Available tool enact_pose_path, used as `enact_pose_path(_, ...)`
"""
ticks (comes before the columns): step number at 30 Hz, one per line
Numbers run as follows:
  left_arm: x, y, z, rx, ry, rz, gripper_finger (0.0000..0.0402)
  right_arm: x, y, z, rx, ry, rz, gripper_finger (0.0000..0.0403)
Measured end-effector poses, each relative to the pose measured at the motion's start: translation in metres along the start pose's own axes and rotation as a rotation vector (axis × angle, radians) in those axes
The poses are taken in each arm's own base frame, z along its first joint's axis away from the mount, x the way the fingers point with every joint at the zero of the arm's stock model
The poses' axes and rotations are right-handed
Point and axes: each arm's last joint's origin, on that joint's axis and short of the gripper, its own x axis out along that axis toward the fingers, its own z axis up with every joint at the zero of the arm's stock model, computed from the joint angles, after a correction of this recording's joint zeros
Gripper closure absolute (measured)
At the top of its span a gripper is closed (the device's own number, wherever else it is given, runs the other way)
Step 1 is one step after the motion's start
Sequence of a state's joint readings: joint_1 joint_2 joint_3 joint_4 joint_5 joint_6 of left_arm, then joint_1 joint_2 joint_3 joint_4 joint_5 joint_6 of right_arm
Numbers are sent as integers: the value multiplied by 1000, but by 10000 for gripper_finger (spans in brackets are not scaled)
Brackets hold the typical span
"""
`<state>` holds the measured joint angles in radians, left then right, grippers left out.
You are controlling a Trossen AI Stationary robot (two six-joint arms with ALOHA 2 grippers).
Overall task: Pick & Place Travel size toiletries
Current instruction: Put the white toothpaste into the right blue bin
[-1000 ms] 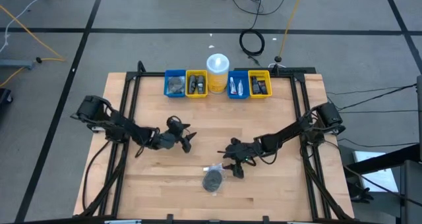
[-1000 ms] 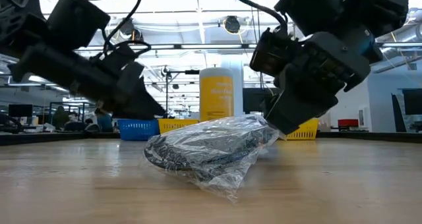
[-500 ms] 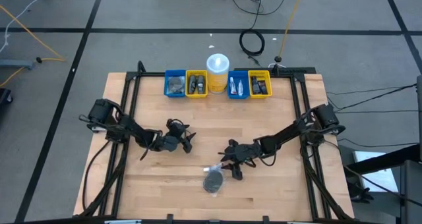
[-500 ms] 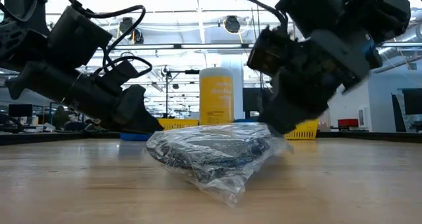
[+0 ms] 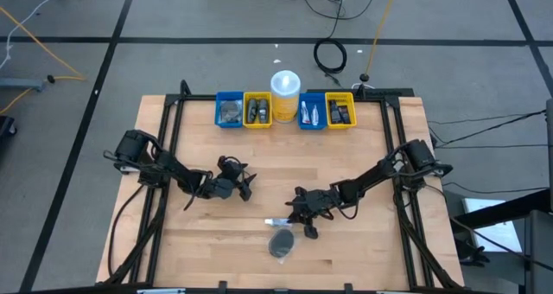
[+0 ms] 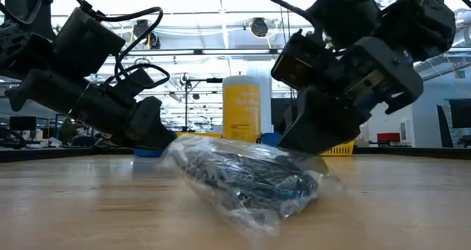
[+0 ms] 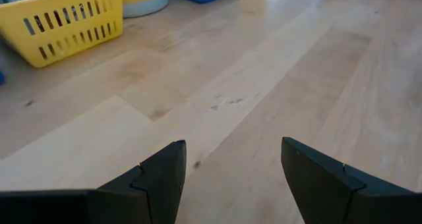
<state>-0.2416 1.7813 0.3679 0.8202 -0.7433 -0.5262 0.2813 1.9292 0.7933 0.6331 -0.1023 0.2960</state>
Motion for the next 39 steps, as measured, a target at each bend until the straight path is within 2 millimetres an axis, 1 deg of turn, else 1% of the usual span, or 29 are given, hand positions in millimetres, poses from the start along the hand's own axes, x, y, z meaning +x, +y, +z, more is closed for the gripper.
enact_pose_path(3,0,0,0,2,1,2,160,-3,-1,3,-2,-22,-65,397)
enact_pose_path(6,0,0,0,3,2,2,160,-14,-4,13,-2,-51,-185,400)
enact_pose_path(9,0,0,-1,5,4,3,160,-35,-8,33,4,-119,-366,400)
enact_pose_path(12,0,0,-1,6,4,4,160,-65,-17,51,28,-170,-589,400)
enact_pose_path(13,0,0,-1,9,5,4,160,-76,-22,57,59,-199,-671,401)
enact_pose_path(15,0,0,-1,11,5,4,160,-101,-38,68,188,-265,-809,401)
enact_pose_path(17,0,0,-1,13,6,4,160,-124,-58,73,318,-293,-892,401)
enact_pose_path(19,0,0,-1,13,5,4,160,-144,-80,73,398,-281,-982,401)
enact_pose_path(21,0,0,-1,16,5,4,160,-158,-104,71,453,-269,-1069,402)
enact_pose_path(23,0,0,-1,25,5,4,160,-169,-128,68,523,-260,-1085,401)
enact_pose_path(26,0,0,-1,33,6,4,160,-172,-162,62,586,-249,-1049,400)
enact_pose_path(28,0,0,-1,34,6,4,160,-173,-179,55,597,-230,-1062,401)
enact_pose_path(30,0,1,-1,36,7,4,160,-172,-194,54,610,-278,-1083,401)
enact_pose_path(34,0,1,-2,44,16,10,160,-171,-213,45,639,-296,-1117,395)
enact_pose_path(39,0,2,-3,44,25,13,160,-166,-223,36,692,-281,-1084,375)
